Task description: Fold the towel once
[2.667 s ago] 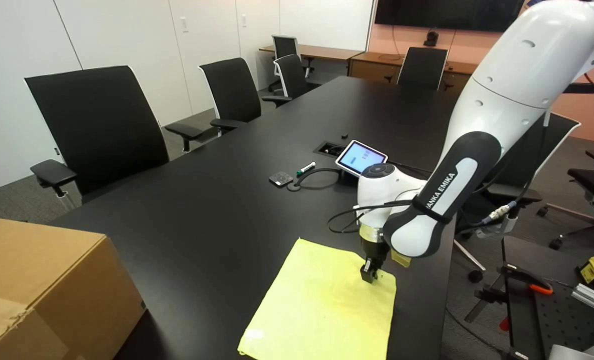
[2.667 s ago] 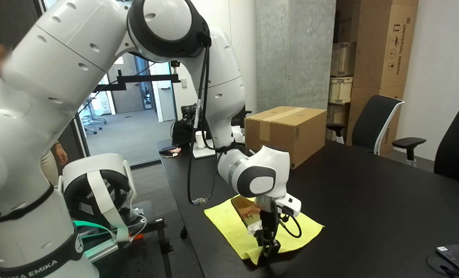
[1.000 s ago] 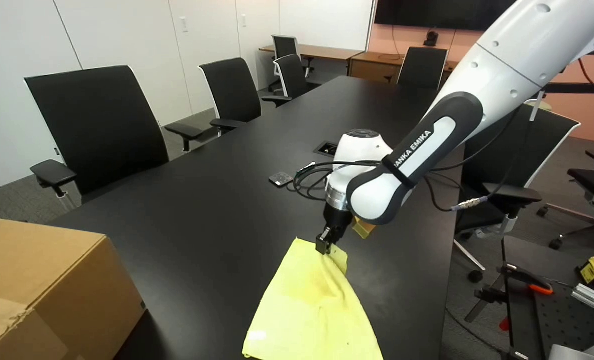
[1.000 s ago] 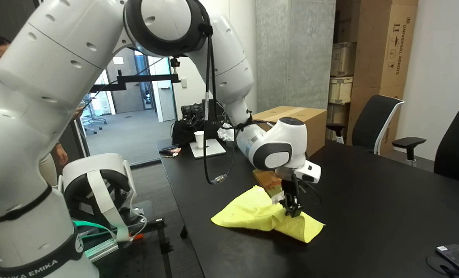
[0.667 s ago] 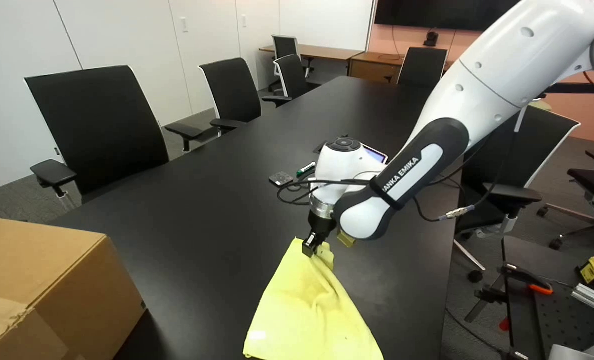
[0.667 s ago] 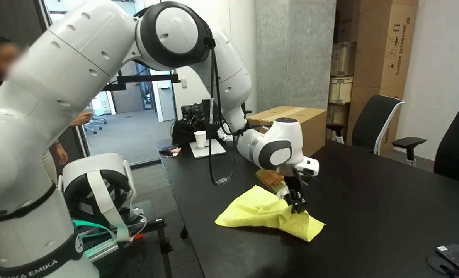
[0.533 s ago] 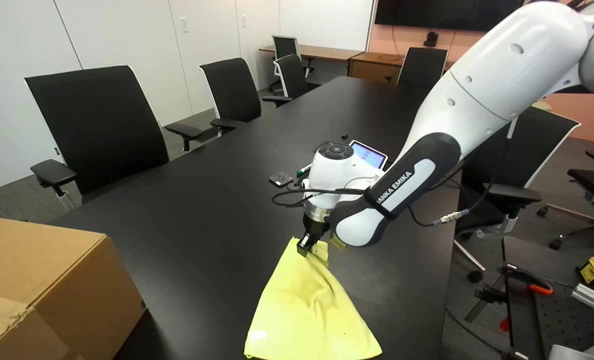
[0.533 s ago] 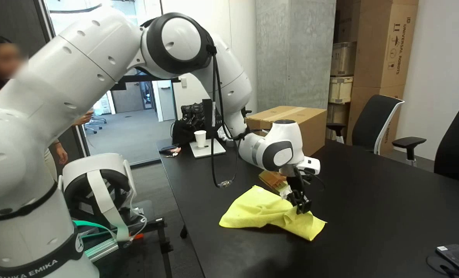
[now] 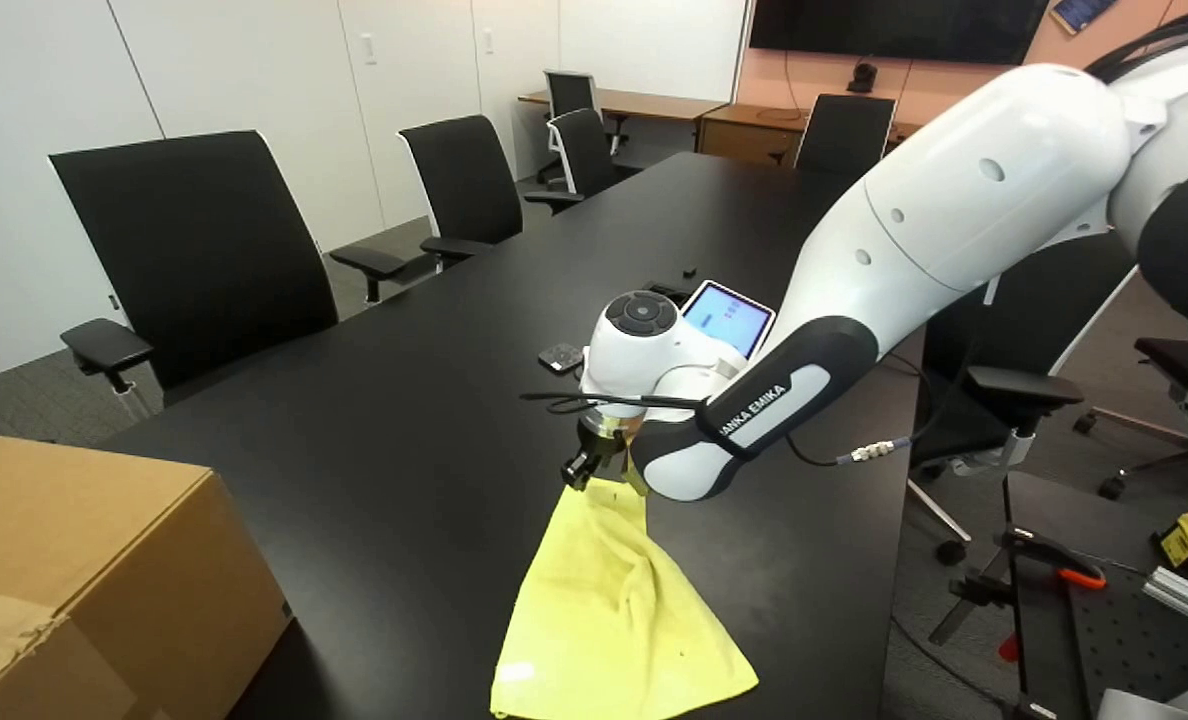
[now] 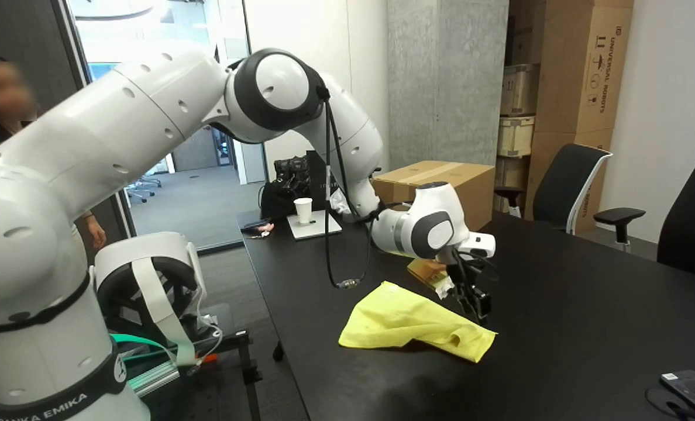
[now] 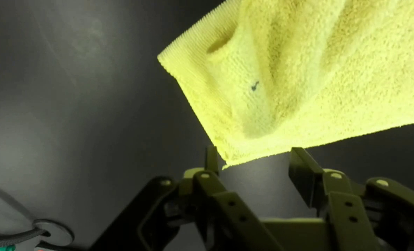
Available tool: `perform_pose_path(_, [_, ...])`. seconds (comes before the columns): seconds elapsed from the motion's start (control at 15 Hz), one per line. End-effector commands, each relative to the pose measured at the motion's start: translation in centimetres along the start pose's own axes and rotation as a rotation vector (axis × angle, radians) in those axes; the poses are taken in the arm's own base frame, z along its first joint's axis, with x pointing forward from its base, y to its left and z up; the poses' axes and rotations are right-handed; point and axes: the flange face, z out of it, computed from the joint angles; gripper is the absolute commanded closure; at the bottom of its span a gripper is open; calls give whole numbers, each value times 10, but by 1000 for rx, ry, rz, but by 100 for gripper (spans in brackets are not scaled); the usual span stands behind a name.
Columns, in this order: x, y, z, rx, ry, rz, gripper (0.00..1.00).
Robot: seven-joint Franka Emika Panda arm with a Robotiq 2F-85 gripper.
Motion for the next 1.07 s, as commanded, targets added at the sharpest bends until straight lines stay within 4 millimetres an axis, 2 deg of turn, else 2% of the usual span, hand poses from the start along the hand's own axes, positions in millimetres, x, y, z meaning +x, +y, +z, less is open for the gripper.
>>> perform_pose_path(0.0, [13,-5,-19,-12,31,28,12])
perform_pose_path(0.07, [11,-6,-24,-19,15,31,5])
perform_pose_path(0.13, [0,-6,-29,-21,-38,6,0])
perform_pose_path(0.27, [-17,-9,-37,-13,-117,-44,0])
perform_pose_path(0.6, [-78,-26,-50,41,-273,-188,0])
perform_pose_path(1.0, [-139,-44,-33,57,-309,-214,0])
